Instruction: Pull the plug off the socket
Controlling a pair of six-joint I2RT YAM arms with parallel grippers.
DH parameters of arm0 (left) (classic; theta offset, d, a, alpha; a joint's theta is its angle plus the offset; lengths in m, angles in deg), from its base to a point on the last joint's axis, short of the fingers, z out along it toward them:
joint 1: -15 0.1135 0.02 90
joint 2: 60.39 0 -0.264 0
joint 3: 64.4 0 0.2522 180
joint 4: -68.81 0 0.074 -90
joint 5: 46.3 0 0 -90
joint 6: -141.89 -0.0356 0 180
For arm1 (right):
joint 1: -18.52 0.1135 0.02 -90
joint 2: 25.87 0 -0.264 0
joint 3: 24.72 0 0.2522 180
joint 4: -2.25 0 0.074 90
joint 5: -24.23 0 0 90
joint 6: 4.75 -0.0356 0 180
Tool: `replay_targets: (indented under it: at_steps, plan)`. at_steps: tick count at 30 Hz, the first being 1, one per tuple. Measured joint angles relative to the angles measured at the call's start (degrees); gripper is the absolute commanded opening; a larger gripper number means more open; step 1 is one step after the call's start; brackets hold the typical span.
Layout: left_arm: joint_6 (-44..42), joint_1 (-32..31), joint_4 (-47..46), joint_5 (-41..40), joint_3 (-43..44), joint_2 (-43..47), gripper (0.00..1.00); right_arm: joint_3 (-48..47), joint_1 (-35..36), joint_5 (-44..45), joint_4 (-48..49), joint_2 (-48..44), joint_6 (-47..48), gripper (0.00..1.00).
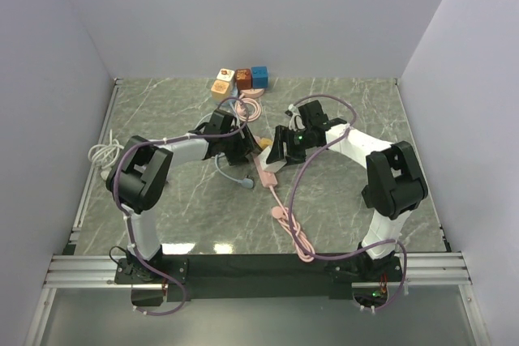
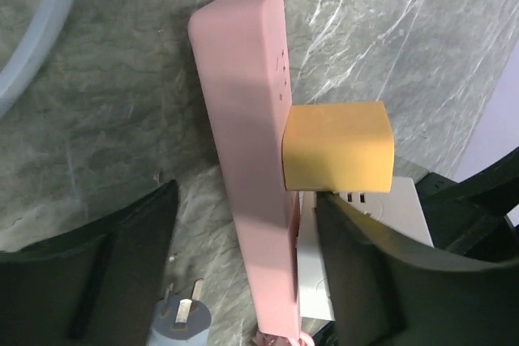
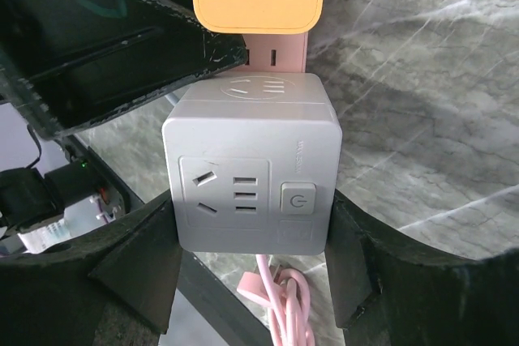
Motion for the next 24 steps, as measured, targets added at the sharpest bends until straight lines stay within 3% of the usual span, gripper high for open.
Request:
replay_targets:
  at_steps: [6,17,19,24]
  plan:
    - [0.61,-0.04,-1.03,1.22,0.35,-0.57,0.57,0.00,-0.13,0.02,0.13,0.02,-0.92,0.00]
    - [1.51,-0.11,-2.12,1.25,1.51,-0.61,0.50,0.00,-0.46,-0.87,1.84,0.11,-7.08,0.00]
    - [1.55,-0.11,-2.10,1.01,1.73,-0.70,0.45,0.00,-0.48,-1.01,2.25,0.33,-8.31,0.00]
    - [1.53,-0.09,-2.36,0.57,2.21,-1.53,0.20,0.00,-0.96,-1.01,2.69,0.76,-10.40,0.00]
